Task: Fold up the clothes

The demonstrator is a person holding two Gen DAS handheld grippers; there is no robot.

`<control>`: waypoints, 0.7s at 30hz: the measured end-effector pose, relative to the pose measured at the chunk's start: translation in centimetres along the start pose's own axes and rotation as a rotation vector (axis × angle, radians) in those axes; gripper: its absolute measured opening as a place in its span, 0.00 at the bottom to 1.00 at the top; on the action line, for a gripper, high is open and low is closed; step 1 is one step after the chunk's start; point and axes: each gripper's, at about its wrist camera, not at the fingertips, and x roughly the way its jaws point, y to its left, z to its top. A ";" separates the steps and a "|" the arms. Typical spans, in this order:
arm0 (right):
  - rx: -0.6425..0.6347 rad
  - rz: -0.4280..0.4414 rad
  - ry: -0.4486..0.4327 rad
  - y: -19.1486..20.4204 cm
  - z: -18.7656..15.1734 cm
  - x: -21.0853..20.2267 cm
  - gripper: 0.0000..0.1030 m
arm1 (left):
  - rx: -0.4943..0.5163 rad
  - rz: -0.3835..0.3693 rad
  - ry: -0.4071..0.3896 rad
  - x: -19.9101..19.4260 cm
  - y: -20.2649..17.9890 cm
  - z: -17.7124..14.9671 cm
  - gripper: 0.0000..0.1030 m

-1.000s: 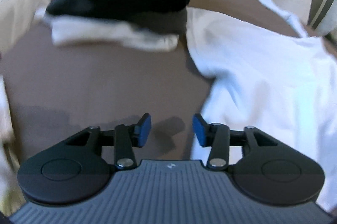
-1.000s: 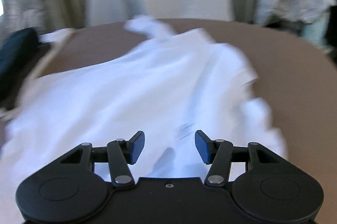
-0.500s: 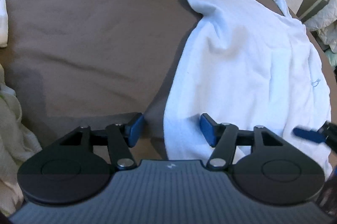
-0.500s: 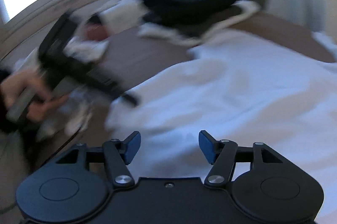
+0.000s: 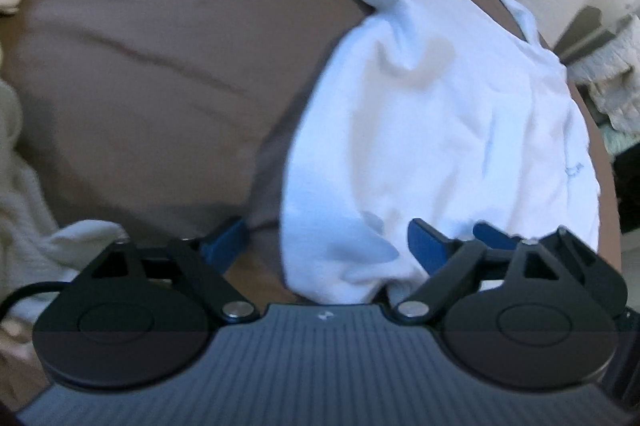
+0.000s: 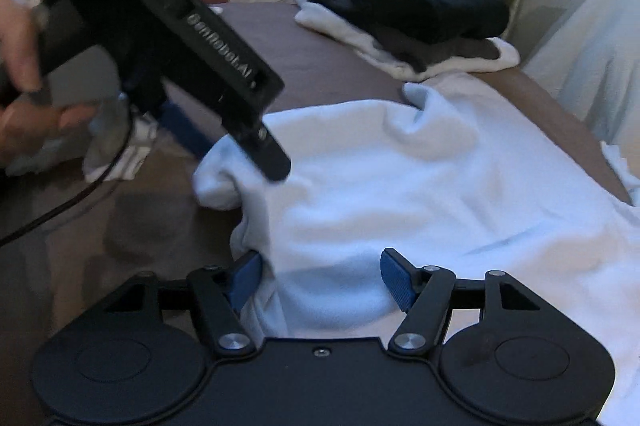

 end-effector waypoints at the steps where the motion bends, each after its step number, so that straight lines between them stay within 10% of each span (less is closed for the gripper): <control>1: 0.007 -0.017 -0.005 -0.1 0.1 -0.1 0.68 | 0.002 -0.001 -0.012 0.0 -0.1 -0.1 0.79; 4: 0.052 -0.059 -0.010 -0.5 0.1 -0.1 0.59 | 0.053 0.017 -0.056 -0.3 -0.6 0.0 0.06; 5: 0.085 -0.061 0.000 -0.9 0.1 0.0 0.53 | 0.074 0.021 -0.067 -0.7 -0.8 0.0 0.05; 7: 0.157 -0.042 0.043 -1.7 0.1 0.5 0.00 | 0.113 0.023 -0.148 -3.4 -1.8 -0.3 0.05; 12: 0.303 0.063 -0.051 -3.8 0.1 -2.6 0.01 | 0.276 0.111 -0.408 -10.8 -6.5 -3.8 0.05; 17: 0.330 0.201 0.072 -3.5 -1.4 -2.0 0.01 | 0.234 0.221 -0.169 -4.4 -3.6 -4.6 0.08; 21: 0.278 0.170 0.071 -0.8 -2.4 -1.5 0.02 | 0.018 0.063 -0.056 -2.9 0.6 -3.1 0.09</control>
